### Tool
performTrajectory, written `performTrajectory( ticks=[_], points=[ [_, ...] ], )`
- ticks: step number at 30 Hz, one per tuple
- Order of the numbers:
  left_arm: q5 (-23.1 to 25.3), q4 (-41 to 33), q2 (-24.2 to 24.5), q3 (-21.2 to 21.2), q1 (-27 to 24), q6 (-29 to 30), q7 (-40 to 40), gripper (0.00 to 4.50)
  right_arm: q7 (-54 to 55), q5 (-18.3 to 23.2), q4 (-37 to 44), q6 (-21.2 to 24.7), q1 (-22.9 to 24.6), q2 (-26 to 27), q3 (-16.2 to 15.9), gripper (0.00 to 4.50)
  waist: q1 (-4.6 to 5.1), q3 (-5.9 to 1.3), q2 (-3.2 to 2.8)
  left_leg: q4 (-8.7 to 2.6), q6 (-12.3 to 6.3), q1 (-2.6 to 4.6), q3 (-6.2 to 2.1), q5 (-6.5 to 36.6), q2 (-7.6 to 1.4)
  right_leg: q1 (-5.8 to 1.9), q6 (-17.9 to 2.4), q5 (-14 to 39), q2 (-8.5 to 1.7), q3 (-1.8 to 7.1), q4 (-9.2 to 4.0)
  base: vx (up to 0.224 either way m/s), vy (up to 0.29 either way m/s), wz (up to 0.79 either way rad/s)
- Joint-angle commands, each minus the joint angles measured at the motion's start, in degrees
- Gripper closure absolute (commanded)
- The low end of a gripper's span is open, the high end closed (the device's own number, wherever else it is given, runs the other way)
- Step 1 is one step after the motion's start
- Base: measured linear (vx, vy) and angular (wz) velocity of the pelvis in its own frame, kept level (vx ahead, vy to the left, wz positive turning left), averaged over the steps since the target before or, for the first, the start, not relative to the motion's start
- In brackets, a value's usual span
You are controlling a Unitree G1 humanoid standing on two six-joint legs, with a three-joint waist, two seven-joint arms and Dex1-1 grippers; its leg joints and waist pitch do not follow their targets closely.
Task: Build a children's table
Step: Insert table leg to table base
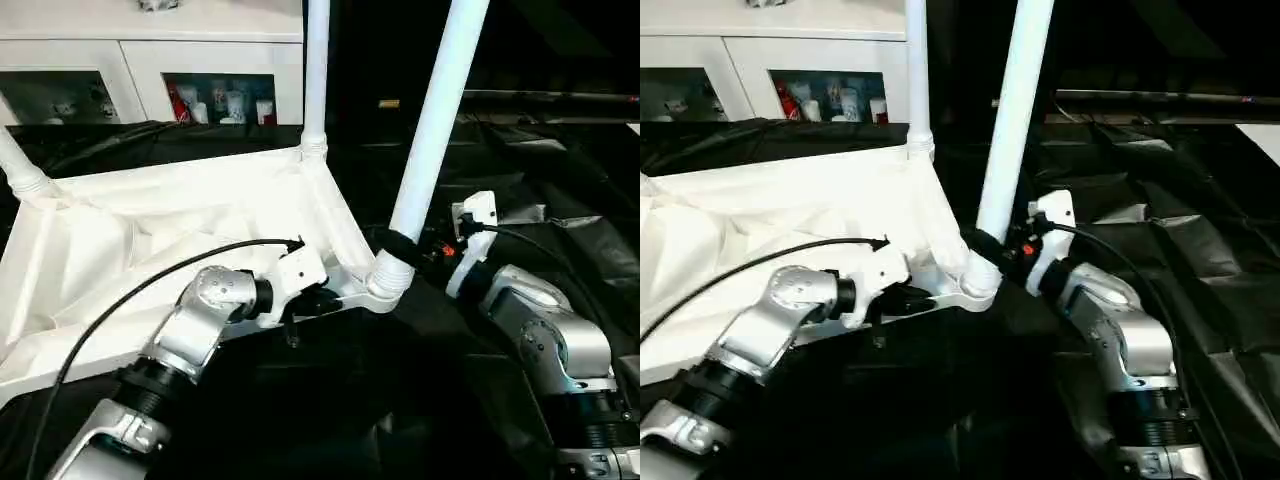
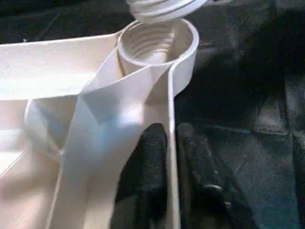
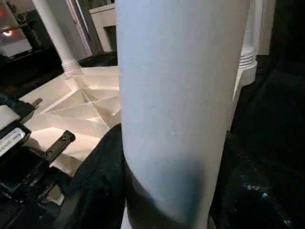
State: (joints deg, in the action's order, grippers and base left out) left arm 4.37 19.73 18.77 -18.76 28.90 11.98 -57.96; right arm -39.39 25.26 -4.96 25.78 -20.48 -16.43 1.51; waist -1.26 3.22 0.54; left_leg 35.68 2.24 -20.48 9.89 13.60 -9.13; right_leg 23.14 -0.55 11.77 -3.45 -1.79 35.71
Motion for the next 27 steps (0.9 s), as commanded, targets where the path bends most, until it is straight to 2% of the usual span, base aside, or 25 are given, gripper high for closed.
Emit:
performTrajectory(
  ticks=[1, 2, 3, 7, 9, 12, 13, 16, 17, 20, 21, 24, 25, 27],
  points=[
    [1.31, 1.28, 1.33, -0.97, 1.01, -1.26, -1.11, 3.89, -0.50, 0.02, -0.18, -1.37, -0.98, -0.02, 0.17, 2.61, -0.17, -3.80, 0.43, -3.98, -6.30, 0.17, -0.89, -1.90, -3.68, -3.39, -16.77, -0.28, -4.66, 2.72, -3.24, 0.000, 0.000, 0.00],
    [1.66, 1.55, 2.06, -1.38, 1.02, -1.23, -1.70, 3.89, -0.35, 0.02, -0.13, -1.58, -0.90, 0.20, 0.19, 2.61, -0.21, -3.80, 0.45, -4.01, -6.14, 0.19, -0.90, -1.63, -3.70, -3.40, -16.74, -0.11, -4.69, 2.70, -3.31, 0.000, 0.000, 0.00],
    [1.74, 1.66, 2.48, -1.60, 1.00, -1.20, -2.22, 3.89, -0.28, 0.16, -0.18, -1.63, -0.93, 0.39, 0.30, 2.61, -0.32, -3.80, 0.20, -4.06, -5.69, 0.21, -0.92, -1.20, -3.73, -3.42, -16.75, 0.21, -4.79, 2.70, -3.28, 0.000, 0.000, 0.00],
    [1.14, 1.72, 2.95, -1.70, 0.88, -0.84, -2.91, 3.89, -0.31, -0.05, -0.54, -2.20, -1.23, 0.48, 0.27, 2.61, -0.45, -3.72, 0.22, -4.17, -4.49, 0.26, -0.80, 0.09, -3.82, -3.41, -16.92, 0.78, -4.78, 2.63, -3.40, 0.000, 0.000, 0.00],
    [0.58, 2.17, 2.70, -1.23, 0.92, -1.14, -2.52, 4.17, -0.43, -0.22, -0.92, -2.44, -1.39, 0.63, 0.20, 2.61, -0.52, -3.74, 0.25, -4.24, -3.91, 0.28, -0.77, 0.55, -3.87, -3.43, -16.82, 1.24, -4.74, 2.57, -3.40, 0.000, 0.000, 0.00],
    [-0.32, 2.72, 2.16, -0.67, 1.09, -1.59, -2.59, 4.28, -0.70, -1.14, -1.70, -3.32, -1.47, 0.55, -0.40, 2.61, -0.59, -3.79, 0.34, -4.24, -3.51, 0.08, -0.80, 0.44, -3.78, -3.57, -16.63, 1.04, -4.77, 2.53, -3.32, 0.000, 0.000, 0.00],
    [-0.66, 3.07, 1.71, -0.24, 1.20, -1.93, -2.11, 4.45, -0.65, -2.06, -2.48, -4.12, -1.59, 0.48, -0.90, 2.61, -0.52, -3.79, 0.36, -4.24, -3.51, 0.05, -0.82, 0.32, -3.76, -3.58, -16.56, 0.88, -4.73, 2.51, -3.30, 0.000, 0.000, 0.00],
    [-2.65, 3.68, 0.28, 1.15, 0.94, -4.30, -1.88, 4.45, 0.47, -4.20, -6.12, -6.44, -2.77, 1.01, -1.49, 2.61, -0.32, -3.77, 0.48, -4.23, -3.36, -0.07, -0.76, 0.50, -3.60, -3.61, -16.77, 1.61, -4.71, 2.44, -3.42, 0.000, 0.000, 0.00],
    [-3.15, 3.62, 0.05, 1.31, 0.79, -4.73, -2.20, 4.45, 0.64, -4.50, -7.30, -6.96, -3.27, 1.19, -1.49, 2.61, -0.42, -3.73, 0.52, -4.21, -3.37, 0.11, -0.69, 0.87, -3.69, -3.45, -16.53, 2.30, -4.76, 2.53, -3.57, 0.000, 0.000, 0.00],
    [-3.86, 3.20, -0.11, 1.40, 0.25, -5.21, -2.88, 4.45, 0.85, -4.96, -9.62, -7.91, -4.44, 1.55, -1.47, 2.61, -0.45, -3.84, 0.41, -4.20, -3.48, 0.06, -0.74, 0.64, -3.72, -3.53, -16.33, 2.23, -4.73, 2.52, -3.40, 0.000, 0.000, 0.00],
    [-3.86, 3.18, -0.10, 1.39, 0.23, -5.20, -2.91, 4.45, 0.86, -4.96, -9.65, -7.92, -4.46, 1.55, -1.46, 2.61, -0.41, -3.86, 0.71, -4.22, -3.68, -0.01, -0.73, 0.18, -3.74, -3.59, -16.29, 1.68, -4.69, 2.51, -3.36, 0.000, 0.000, 0.00],
    [-4.36, 2.69, 0.36, 0.94, -0.39, -5.11, -4.34, 4.45, 0.80, -5.05, -10.90, -8.39, -5.28, 1.96, -1.34, 2.61, -0.47, -3.96, 0.59, -4.07, -4.89, -0.04, -0.69, -1.48, -3.70, -3.58, -16.71, -0.73, -4.78, 2.47, -3.04, 0.000, 0.000, 0.00],
    [-4.31, 2.46, 0.53, 0.87, -0.65, -5.44, -4.41, 4.45, 0.58, -5.19, -11.66, -8.75, -5.66, 2.16, -1.37, 2.61, -0.47, -3.98, 0.85, -4.02, -5.12, -0.09, -0.63, -1.42, -3.70, -3.65, -16.73, -0.68, -4.83, 2.50, -3.06, 0.000, 0.000, 0.00],
    [-4.42, 2.51, 0.41, 1.07, -0.72, -5.16, -4.67, 4.45, -0.16, -5.35, -12.61, -9.13, -5.98, 2.27, -1.60, 2.61, -0.51, -3.93, 0.71, -4.05, -5.25, -0.03, -0.65, -1.05, -3.74, -3.56, -16.66, 0.37, -4.83, 2.43, -3.14, 0.000, 0.000, 0.00]
  ],
)
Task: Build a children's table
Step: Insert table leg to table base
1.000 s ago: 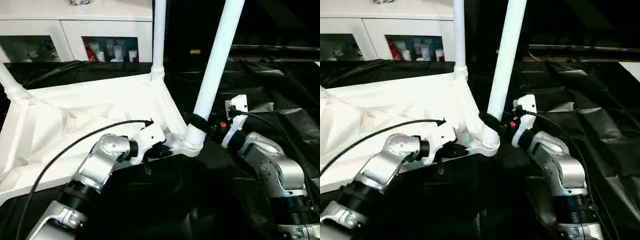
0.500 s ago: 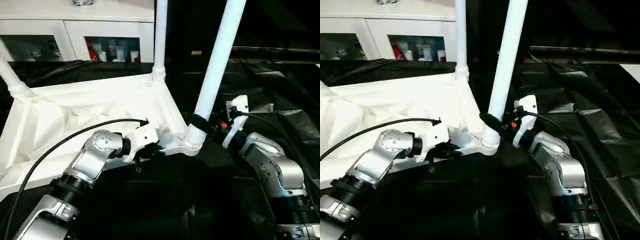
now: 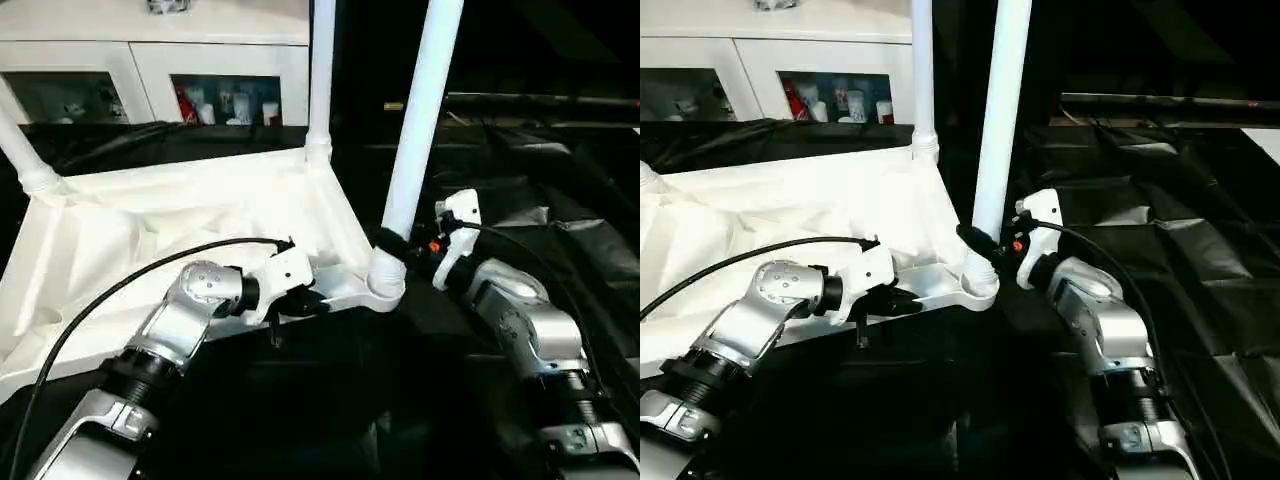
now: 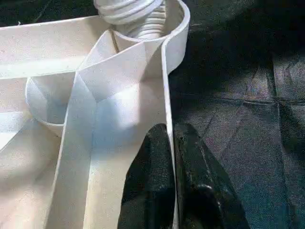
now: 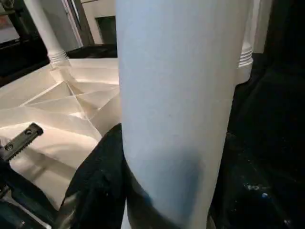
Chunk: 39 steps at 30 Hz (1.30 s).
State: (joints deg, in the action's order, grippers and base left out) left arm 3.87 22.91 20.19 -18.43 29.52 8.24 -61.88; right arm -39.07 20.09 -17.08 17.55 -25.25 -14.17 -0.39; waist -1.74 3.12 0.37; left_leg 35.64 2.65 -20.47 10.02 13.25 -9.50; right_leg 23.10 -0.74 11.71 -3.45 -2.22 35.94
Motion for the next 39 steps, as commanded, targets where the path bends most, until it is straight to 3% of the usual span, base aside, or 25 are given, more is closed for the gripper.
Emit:
performTrajectory(
  ticks=[1, 3, 4, 8, 10, 20, 22, 26, 28, 33, 39],
  points=[
    [-3.95, -0.35, -1.23, 1.01, -1.18, -1.46, -0.60, 4.50, -1.16, -0.18, -1.16, -0.94, -1.38, 0.02, -0.01, 2.62, -0.04, -3.80, 0.86, -4.04, -5.61, -0.05, -0.76, -0.58, -3.37, -3.53, -16.37, 0.94, -4.83, 2.87, -3.42, 0.000, 0.000, 0.00],
    [-4.02, 0.01, -1.51, 1.34, -0.98, -1.55, -0.22, 4.50, -1.82, -0.16, -1.69, -0.88, -1.50, -0.05, -0.37, 2.62, 0.02, -3.76, 0.86, -4.05, -5.42, -0.03, -0.76, -0.04, -3.37, -3.51, -16.33, 1.77, -4.78, 2.84, -3.52, 0.000, 0.000, 0.00],
    [-3.90, 0.19, -1.59, 1.44, -0.81, -1.67, -0.01, 4.50, -2.31, -0.45, -1.70, -0.25, -1.34, -0.31, -1.04, 2.62, -0.01, -3.69, 1.20, -4.10, -5.47, -0.06, -0.77, 0.07, -3.40, -3.51, -16.11, 2.43, -4.79, 2.84, -3.52, 0.000, 0.000, 0.00],
    [-3.88, 0.69, -1.89, 1.74, -0.58, -1.20, -0.01, 4.50, -3.51, -0.79, -1.12, 0.71, -0.99, -0.80, -2.10, 2.62, 0.00, -3.71, 1.04, -4.09, -5.55, -0.03, -0.77, -0.32, -3.40, -3.43, -15.86, 2.50, -4.79, 2.81, -3.54, 0.000, 0.000, 0.00],
    [-4.08, 0.76, -2.10, 2.03, -0.66, -0.91, 0.04, 4.50, -4.15, -0.51, -0.01, 1.59, -0.68, -1.13, -2.27, 2.62, -0.04, -3.70, 1.33, -4.10, -5.67, -0.01, -0.74, -0.24, -3.45, -3.46, -15.75, 2.78, -4.82, 2.83, -3.56, 0.000, 0.000, 0.00],
    [-3.50, 0.79, -1.59, 1.95, -1.06, -0.54, -0.74, 4.50, -5.66, -1.17, 1.69, 2.73, 0.55, -3.52, -2.48, 2.62, -0.12, -3.68, 1.51, -4.04, -5.92, -0.14, -0.74, -0.48, -3.36, -3.42, -15.12, 3.82, -4.82, 2.82, -3.66, 0.000, 0.000, 0.00],
    [-3.17, 0.86, -1.37, 1.64, -0.98, -0.51, -1.05, 4.50, -5.82, -0.98, 2.33, 3.26, 1.16, -3.79, -2.41, 2.62, -0.13, -3.63, 1.19, -4.04, -5.92, -0.11, -0.77, -0.48, -3.38, -3.34, -15.19, 3.82, -4.82, 2.81, -3.66, 0.000, 0.000, 0.00],
    [-2.76, 0.85, -0.88, 0.81, -0.76, -0.55, -2.45, 4.50, -5.76, -0.72, 2.27, 3.33, 1.72, -3.81, -2.36, 2.62, -0.09, -3.70, 1.20, -4.05, -5.84, -0.09, -0.78, -0.50, -3.41, -3.36, -15.42, 3.21, -4.80, 2.80, -3.61, 0.000, 0.000, 0.00],
    [-2.78, 0.82, -0.75, 0.70, -0.62, -0.70, -2.92, 4.50, -5.34, -0.40, 0.82, 2.73, 1.28, -2.95, -1.73, 2.62, -0.12, -3.72, 0.86, -4.05, -5.67, -0.06, -0.81, -0.40, -3.43, -3.36, -15.79, 2.79, -4.85, 2.81, -3.59, 0.000, 0.000, 0.00],
    [-2.10, 1.02, -0.37, 0.15, -0.25, -1.24, -3.58, 4.50, -4.49, 1.25, -4.62, 1.14, -0.68, 0.07, 0.36, 2.62, 0.05, -3.70, 0.72, -4.15, -5.10, -0.07, -0.82, 0.59, -3.45, -3.36, -16.66, 2.80, -4.90, 2.80, -3.65, 0.000, 0.000, 0.00],
    [-1.68, 1.62, -0.57, 0.56, 0.25, -1.41, -2.74, 4.50, -4.74, 4.47, -5.63, 0.89, 2.24, 1.08, 3.63, 2.62, -0.12, -3.74, 0.59, -4.17, -4.77, 0.02, -0.83, 0.69, -3.50, -3.53, -16.58, 2.13, -4.89, 2.84, -3.59, 0.000, 0.000, 0.00]
  ],
)
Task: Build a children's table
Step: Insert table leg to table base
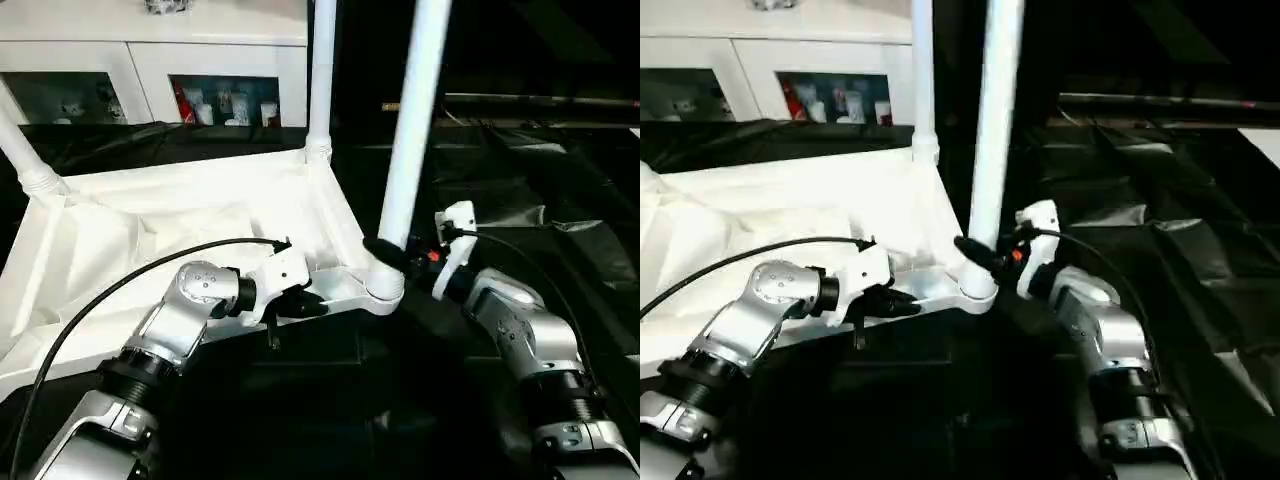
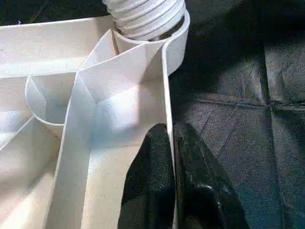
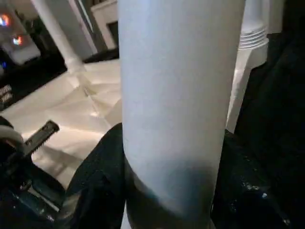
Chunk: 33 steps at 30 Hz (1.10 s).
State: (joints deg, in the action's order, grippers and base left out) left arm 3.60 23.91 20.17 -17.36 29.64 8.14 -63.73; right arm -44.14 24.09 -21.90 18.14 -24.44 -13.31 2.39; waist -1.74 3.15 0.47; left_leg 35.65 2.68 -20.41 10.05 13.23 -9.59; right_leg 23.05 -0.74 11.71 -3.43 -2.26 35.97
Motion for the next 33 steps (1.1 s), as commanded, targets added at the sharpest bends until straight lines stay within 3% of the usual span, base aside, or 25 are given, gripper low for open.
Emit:
performTrajectory(
  ticks=[1, 4, 7, 8, 10, 11, 13, 14, 17, 19, 20, 21, 22, 26, 29, 33],
  points=[
    [-1.39, 0.69, -0.56, -0.50, 0.17, -1.37, -0.85, 4.50, 0.27, 0.59, -0.75, 0.25, 1.72, 0.31, 1.02, 2.62, -0.13, -3.80, 0.54, -4.18, -5.01, -0.02, -0.85, 0.42, -3.45, -3.42, -16.68, 1.50, -4.88, 2.86, -3.58, 0.000, 0.000, 0.00],
    [-1.12, 1.72, -0.72, -0.43, 0.82, -2.04, -0.30, 4.50, 0.17, 0.66, -1.53, -2.54, 4.52, 1.86, 2.20, 2.62, -0.21, -3.74, 0.12, -4.24, -4.65, 0.02, -0.88, 1.73, -3.46, -3.39, -16.68, 2.36, -5.00, 2.86, -3.81, 0.000, 0.000, 0.00],
    [-0.95, 2.33, -0.98, -0.34, 1.29, -2.56, 0.23, 4.50, 1.58, 0.56, -4.00, -6.36, 6.01, 3.87, 3.34, 2.62, -0.17, -3.67, 0.11, -4.38, -4.12, 0.04, -0.87, 3.01, -3.50, -3.26, -16.57, 3.96, -5.01, 2.81, -4.02, 0.000, 0.000, 0.00],
    [-0.91, 2.57, -1.05, -0.28, 1.50, -2.71, 0.38, 4.50, 2.13, 0.28, -4.94, -7.62, 6.24, 4.38, 3.52, 2.62, -0.27, -3.57, -0.67, -4.43, -3.70, 0.08, -0.97, 3.87, -3.51, -3.16, -16.60, 5.12, -5.15, 2.82, -4.12, 0.000, 0.000, 0.00],
    [-0.87, 2.88, -1.12, -0.19, 1.78, -2.85, 0.54, 4.50, 2.91, -0.43, -6.25, -9.71, 6.48, 4.90, 3.49, 2.62, -0.08, -3.43, -0.24, -4.72, -2.60, 0.26, -1.01, 5.96, -3.51, -3.24, -15.79, 8.22, -4.93, 2.81, -4.56, 0.000, 0.000, 0.00],
    [-0.82, 3.06, -1.11, -0.14, 1.91, -3.01, 0.64, 4.50, 3.30, -0.88, -7.02, -10.99, 6.63, 5.18, 3.54, 2.62, -0.17, -3.37, -0.77, -4.76, -2.24, 0.38, -1.07, 6.55, -3.55, -3.09, -15.70, 8.89, -4.99, 2.82, -4.57, 0.000, 0.000, 0.00],
    [-0.68, 3.26, -1.09, -0.09, 2.03, -3.46, 0.95, 4.50, 4.27, -1.26, -8.40, -13.32, 6.96, 5.93, 4.27, 2.62, 0.04, -3.19, -0.54, -4.97, -1.55, 0.38, -1.09, 8.48, -3.52, -3.09, -15.12, 11.66, -4.99, 2.85, -4.99, 0.000, 0.000, 0.00],
    [-0.60, 3.54, -1.06, -0.08, 2.21, -3.75, 1.06, 4.50, 4.79, -1.67, -9.34, -14.98, 7.20, 6.35, 4.68, 2.62, -0.11, -3.23, -1.18, -5.06, -1.04, 0.57, -1.24, 9.27, -3.61, -2.99, -14.89, 12.73, -5.09, 2.86, -5.02, 0.000, 0.000, 0.00],
    [-0.41, 4.21, -1.01, -0.10, 2.66, -4.42, 1.37, 4.50, 5.69, -2.80, -10.95, -18.63, 7.86, 7.07, 5.22, 2.62, 0.08, -3.17, -0.88, -5.28, -0.62, 0.45, -1.29, 10.31, -3.67, -2.97, -14.72, 12.92, -5.06, 2.89, -5.15, 0.000, 0.000, 0.00],
    [-0.32, 4.68, -1.02, -0.05, 3.03, -4.63, 1.51, 4.50, 5.97, -3.44, -11.12, -20.31, 8.48, 7.30, 5.11, 2.62, 0.03, -3.16, -1.50, -5.40, -0.33, 0.58, -1.39, 11.19, -3.73, -2.92, -14.72, 12.88, -5.06, 2.88, -5.19, 0.000, 0.000, 0.00],
    [-0.28, 4.95, -1.03, -0.02, 3.22, -4.78, 1.57, 4.50, 6.04, -3.77, -11.33, -21.25, 8.71, 7.42, 5.07, 2.62, 0.05, -3.19, -1.26, -5.38, -0.35, 0.60, -1.31, 11.42, -3.71, -2.96, -14.79, 12.48, -5.08, 2.94, -5.27, 0.000, 0.000, 0.00],
    [-0.25, 5.35, -1.08, 0.00, 3.49, -4.93, 1.59, 4.50, 6.32, -3.92, -11.45, -22.31, 9.14, 7.62, 5.28, 2.62, -0.02, -3.18, -1.53, -5.43, -0.30, 0.64, -1.38, 11.46, -3.72, -2.96, -14.91, 12.22, -5.08, 2.95, -5.20, 0.000, 0.000, 0.00],
    [-0.12, 5.90, -1.13, -0.01, 3.80, -5.34, 1.78, 4.50, 6.63, -4.11, -11.60, -24.30, 9.92, 7.76, 5.45, 2.62, 0.01, -3.20, -1.36, -5.45, -0.43, 0.62, -1.31, 11.51, -3.71, -2.94, -15.13, 11.44, -5.02, 2.96, -5.20, 0.000, 0.000, 0.00],
    [0.06, 7.13, -1.22, 0.00, 4.45, -6.01, 2.02, 4.50, 6.88, -3.99, -11.29, -26.66, 10.98, 7.82, 5.67, 2.62, 0.01, -3.04, -1.48, -5.65, -0.64, 0.63, -1.34, 12.84, -3.78, -2.93, -15.17, 12.26, -5.05, 2.95, -5.35, 0.000, 0.000, 0.00],
    [0.30, 7.89, -1.26, -0.07, 4.84, -6.54, 2.03, 4.50, 6.82, -4.02, -10.84, -27.72, 11.82, 7.41, 5.76, 2.62, 0.04, -2.89, -1.63, -5.80, -0.47, 0.65, -1.48, 14.52, -3.81, -2.84, -14.29, 16.24, -5.22, 3.00, -5.80, 0.000, 0.000, 0.00],
    [0.37, 8.77, -1.19, -0.13, 5.28, -7.11, 1.98, 4.50, 7.00, -4.52, -9.96, -27.60, 12.39, 6.72, 5.55, 2.62, -0.05, -3.13, -1.61, -5.83, -0.86, 0.74, -1.36, 12.59, -3.88, -2.89, -14.67, 12.90, -5.11, 3.01, -5.66, 0.000, 0.000, 0.00]
  ],
)
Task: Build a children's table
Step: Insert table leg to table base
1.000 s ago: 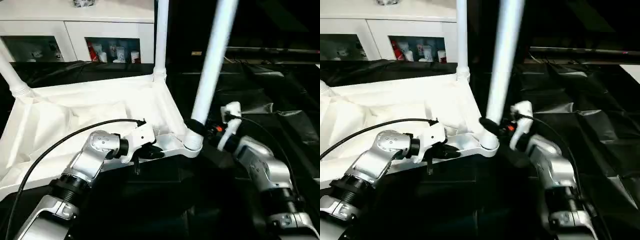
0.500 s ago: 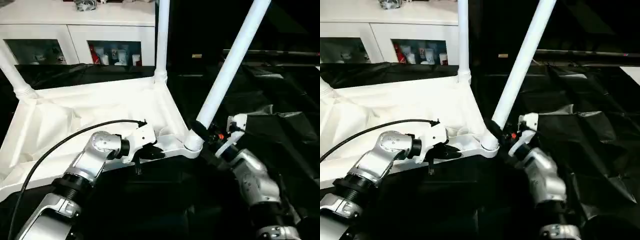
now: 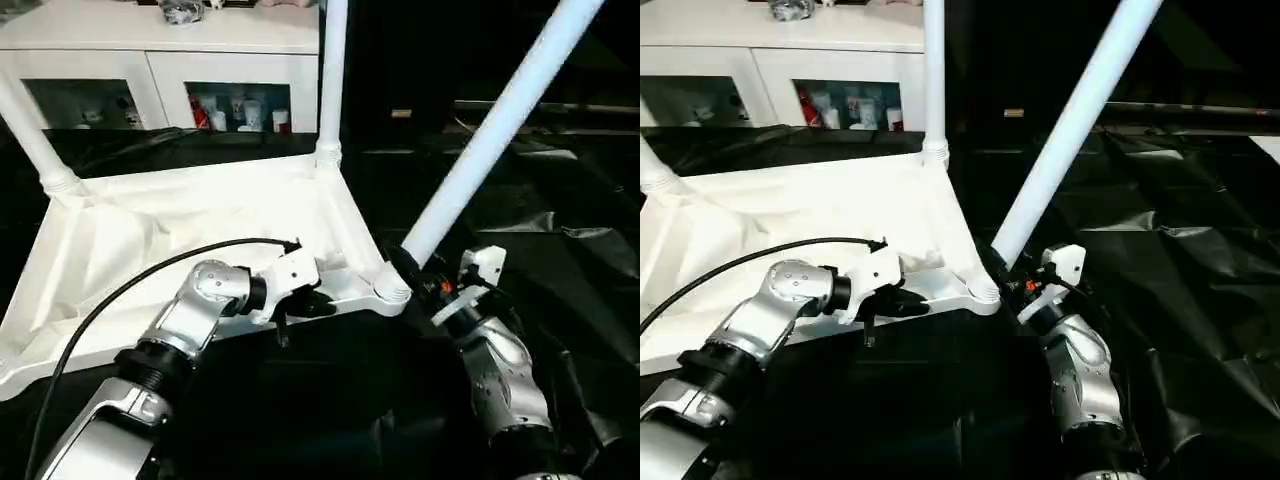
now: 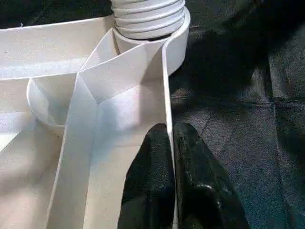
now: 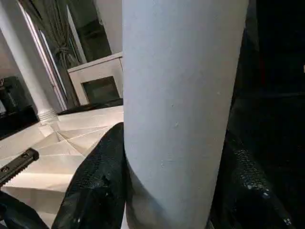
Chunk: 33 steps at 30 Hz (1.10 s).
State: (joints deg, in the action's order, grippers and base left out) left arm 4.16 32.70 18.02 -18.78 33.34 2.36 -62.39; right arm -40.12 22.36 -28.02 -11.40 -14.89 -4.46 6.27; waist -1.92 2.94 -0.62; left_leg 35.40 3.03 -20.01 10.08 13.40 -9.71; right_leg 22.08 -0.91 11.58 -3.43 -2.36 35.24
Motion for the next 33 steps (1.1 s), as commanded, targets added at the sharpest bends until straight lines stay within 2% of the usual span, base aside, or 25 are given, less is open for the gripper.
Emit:
performTrajectory(
  ticks=[1, 5, 9, 10, 11, 12, 16, 19, 21, 24, 25, 29, 33],
  points=[
    [-0.12, 0.14, 1.01, 1.24, 1.67, -1.45, 0.66, 4.50, 2.75, -3.33, -3.48, 2.12, 3.05, -2.67, 1.15, 2.62, 0.16, -2.82, -0.63, -5.64, -1.53, 0.27, -1.34, 12.07, -3.80, -1.87, -14.96, 11.64, -5.04, 3.07, -4.86, 0.000, 0.000, 0.00],
    [0.03, 0.49, 1.13, 1.12, 1.81, -1.82, 0.68, 4.50, 2.26, -4.36, -2.01, 3.58, 3.48, -4.01, -0.35, 2.62, 0.25, -2.72, -0.54, -5.79, -1.53, 0.13, -1.43, 12.80, -3.81, -2.05, -14.66, 13.05, -5.15, 3.05, -4.99, 0.000, 0.000, 0.00],
    [0.70, 1.36, 1.53, 0.41, 1.88, -2.80, 0.57, 4.50, -0.77, -6.74, 1.85, 8.95, 3.05, -7.06, -4.83, 2.62, 0.23, -2.64, -0.39, -5.84, -1.66, 0.00, -1.45, 12.45, -3.69, -2.19, -13.68, 14.90, -5.12, 3.06, -5.22, 0.000, 0.000, 0.00],
    [0.76, 1.35, 1.59, 0.28, 1.78, -2.92, 0.56, 4.50, -1.23, -7.14, 2.56, 9.93, 3.10, -7.54, -5.57, 2.62, 0.35, -2.58, 0.59, -5.83, -1.93, -0.09, -1.35, 12.14, -3.68, -2.22, -13.28, 15.49, -5.04, 3.02, -5.37, 0.000, 0.000, 0.00],
    [0.81, 1.30, 1.63, 0.15, 1.72, -2.91, 0.47, 4.50, -2.19, -7.49, 3.32, 11.12, 2.98, -8.16, -6.53, 2.62, 0.06, -2.58, 0.13, -5.80, -2.14, 0.07, -1.34, 11.79, -3.67, -2.09, -12.80, 17.21, -5.29, 3.07, -5.42, 0.000, 0.000, 0.00],
    [0.81, 1.11, 1.68, 0.04, 1.57, -2.88, 0.42, 4.50, -2.74, -7.63, 3.96, 11.78, 3.08, -8.61, -7.20, 2.62, 0.09, -2.63, 0.56, -5.69, -2.38, 0.06, -1.25, 11.16, -3.69, -2.04, -12.46, 17.95, -5.35, 3.15, -5.61, 0.000, 0.000, 0.00],
    [1.01, 0.55, 1.93, -0.44, 1.20, -2.84, -0.02, 4.50, -4.70, -8.14, 4.88, 15.36, 1.45, -10.44, -9.49, 2.62, -0.09, -2.57, 0.65, -5.71, -2.91, -0.18, -1.22, 8.89, -3.54, -2.02, -11.46, 19.10, -5.22, 2.96, -5.67, 0.000, 0.000, 0.00],
    [1.19, 0.22, 2.30, -1.16, 0.95, -2.93, -1.36, 4.50, -7.15, -7.68, 4.23, 18.24, -1.15, -12.11, -11.24, 2.62, -0.04, -2.68, 0.65, -5.73, -2.64, -0.12, -1.25, 9.23, -3.70, -1.93, -11.16, 20.22, -5.29, 2.92, -5.76, 0.000, 0.000, 0.00],
    [1.21, 0.06, 2.43, -1.27, 0.80, -3.01, -1.58, 4.50, -8.00, -7.61, 4.11, 19.01, -1.69, -12.61, -11.76, 2.62, 0.05, -2.67, 0.89, -5.77, -2.64, -0.17, -1.24, 9.02, -3.77, -1.94, -11.38, 19.02, -5.19, 2.89, -5.66, 0.000, 0.000, 0.00],
    [1.44, -0.19, 2.82, -1.59, 0.59, -3.28, -2.08, 4.50, -10.13, -7.41, 3.93, 20.87, -2.66, -13.57, -12.68, 2.62, 0.09, -2.70, 0.71, -5.81, -2.56, -0.11, -1.26, 9.10, -3.86, -1.93, -12.23, 16.89, -5.18, 2.86, -5.41, 0.000, 0.000, 0.00],
    [1.62, -0.27, 3.05, -1.85, 0.51, -3.42, -2.42, 4.50, -11.32, -7.32, 3.13, 21.58, -3.44, -13.96, -12.91, 2.62, 0.18, -2.71, 0.95, -5.83, -2.56, -0.15, -1.28, 9.38, -3.85, -2.01, -12.46, 16.80, -5.20, 2.82, -5.39, 0.000, 0.000, 0.00],
    [2.05, -0.44, 3.68, -2.93, 0.45, -4.01, -3.76, 4.50, -14.36, -7.05, 0.44, 23.19, -4.97, -14.90, -13.26, 2.62, 0.15, -2.76, 0.88, -5.76, -2.49, -0.10, -1.22, 8.95, -3.91, -2.05, -13.16, 15.32, -5.26, 2.90, -5.27, 0.000, 0.000, 0.00],
    [2.15, -1.03, 4.64, -4.71, 0.30, -5.41, -7.42, 4.50, -16.65, -6.94, -1.62, 23.02, -5.53, -15.50, -13.32, 2.62, 0.18, -2.92, 0.91, -5.70, -2.47, 0.00, -1.23, 8.63, -3.94, -2.09, -13.80, 13.38, -5.29, 2.87, -5.05, 0.000, 0.000, 0.00]
  ],
)
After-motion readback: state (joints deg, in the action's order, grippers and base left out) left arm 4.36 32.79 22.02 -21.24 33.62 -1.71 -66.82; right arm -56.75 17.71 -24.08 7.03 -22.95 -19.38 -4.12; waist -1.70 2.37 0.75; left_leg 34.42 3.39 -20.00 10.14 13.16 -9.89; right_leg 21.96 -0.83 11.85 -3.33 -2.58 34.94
